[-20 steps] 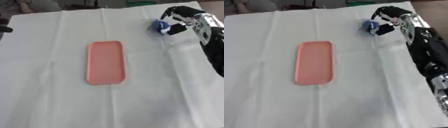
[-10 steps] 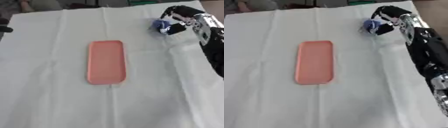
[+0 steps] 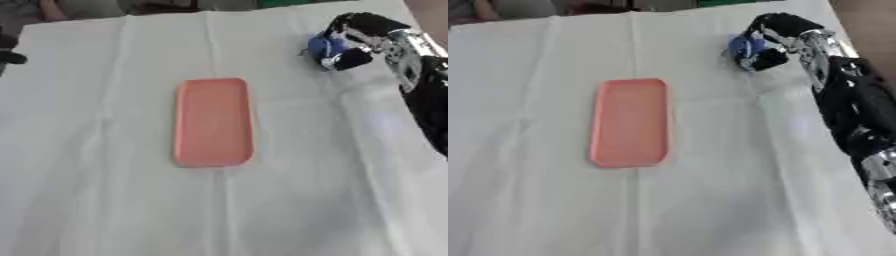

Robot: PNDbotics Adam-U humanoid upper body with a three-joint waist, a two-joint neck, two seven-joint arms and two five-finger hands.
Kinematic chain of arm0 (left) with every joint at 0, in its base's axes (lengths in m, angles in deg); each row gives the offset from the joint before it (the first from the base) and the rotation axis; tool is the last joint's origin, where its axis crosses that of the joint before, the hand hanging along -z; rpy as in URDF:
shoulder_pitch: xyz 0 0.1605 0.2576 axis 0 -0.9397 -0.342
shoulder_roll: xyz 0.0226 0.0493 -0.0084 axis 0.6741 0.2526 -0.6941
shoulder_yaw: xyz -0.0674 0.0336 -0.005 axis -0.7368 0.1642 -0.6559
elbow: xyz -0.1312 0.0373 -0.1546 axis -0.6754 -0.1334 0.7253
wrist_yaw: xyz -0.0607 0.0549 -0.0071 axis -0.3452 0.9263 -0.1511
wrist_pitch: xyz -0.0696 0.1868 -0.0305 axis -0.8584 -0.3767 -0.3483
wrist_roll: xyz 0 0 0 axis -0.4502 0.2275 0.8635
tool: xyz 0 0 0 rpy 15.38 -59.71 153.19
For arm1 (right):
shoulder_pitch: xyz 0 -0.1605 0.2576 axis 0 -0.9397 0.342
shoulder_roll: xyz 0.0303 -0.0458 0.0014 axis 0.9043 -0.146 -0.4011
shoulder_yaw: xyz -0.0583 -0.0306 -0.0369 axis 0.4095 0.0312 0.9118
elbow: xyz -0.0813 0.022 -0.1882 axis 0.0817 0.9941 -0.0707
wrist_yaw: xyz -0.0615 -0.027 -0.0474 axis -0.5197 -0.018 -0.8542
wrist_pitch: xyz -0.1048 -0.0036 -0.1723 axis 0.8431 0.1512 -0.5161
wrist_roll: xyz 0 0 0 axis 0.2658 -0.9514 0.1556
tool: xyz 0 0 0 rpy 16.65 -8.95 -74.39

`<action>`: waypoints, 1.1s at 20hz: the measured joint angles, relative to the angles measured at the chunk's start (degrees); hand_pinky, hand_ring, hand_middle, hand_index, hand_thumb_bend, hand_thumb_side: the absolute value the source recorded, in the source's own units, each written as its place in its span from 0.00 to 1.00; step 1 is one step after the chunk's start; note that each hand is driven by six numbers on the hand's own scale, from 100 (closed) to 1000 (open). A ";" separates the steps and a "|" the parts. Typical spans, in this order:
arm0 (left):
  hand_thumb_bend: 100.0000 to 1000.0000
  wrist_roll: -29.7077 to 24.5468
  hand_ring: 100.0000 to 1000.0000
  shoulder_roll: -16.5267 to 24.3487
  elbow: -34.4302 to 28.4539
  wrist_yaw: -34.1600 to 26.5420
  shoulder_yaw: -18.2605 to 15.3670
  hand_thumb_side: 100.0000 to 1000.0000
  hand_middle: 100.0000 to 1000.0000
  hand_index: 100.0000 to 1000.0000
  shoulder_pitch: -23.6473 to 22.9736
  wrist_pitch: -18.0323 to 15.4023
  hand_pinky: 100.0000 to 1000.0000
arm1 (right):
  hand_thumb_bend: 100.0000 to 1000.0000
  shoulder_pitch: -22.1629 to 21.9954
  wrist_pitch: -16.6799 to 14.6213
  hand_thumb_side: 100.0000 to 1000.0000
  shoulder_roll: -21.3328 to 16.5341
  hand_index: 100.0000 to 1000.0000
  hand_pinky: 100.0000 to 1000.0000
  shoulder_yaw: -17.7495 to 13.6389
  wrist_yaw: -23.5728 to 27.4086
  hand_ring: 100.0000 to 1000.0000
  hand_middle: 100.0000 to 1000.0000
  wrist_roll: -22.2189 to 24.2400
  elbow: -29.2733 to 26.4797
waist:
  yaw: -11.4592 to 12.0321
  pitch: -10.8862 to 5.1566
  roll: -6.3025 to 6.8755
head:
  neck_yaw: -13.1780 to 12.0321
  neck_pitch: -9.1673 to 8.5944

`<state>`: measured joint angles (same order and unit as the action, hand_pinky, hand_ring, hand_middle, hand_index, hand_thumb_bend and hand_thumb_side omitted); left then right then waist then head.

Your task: Pick up objects on the table and place them in the box.

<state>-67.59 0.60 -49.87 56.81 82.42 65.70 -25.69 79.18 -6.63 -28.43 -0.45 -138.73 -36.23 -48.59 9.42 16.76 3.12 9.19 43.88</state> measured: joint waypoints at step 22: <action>0.10 -0.35 0.67 0.00 -0.28 0.00 0.31 0.88 0.63 0.74 0.06 0.09 0.62 | 0.18 0.03 0.88 0.23 0.02 0.48 0.80 -0.22 -1.48 0.76 0.70 -0.75 0.50 | 0.09 -0.06 0.11 | -0.05 0.00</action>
<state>-67.94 0.60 -50.14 56.81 82.73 65.76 -25.59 79.22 -5.74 -28.41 -0.67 -140.21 -36.98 -48.09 9.52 16.70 3.23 9.14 43.88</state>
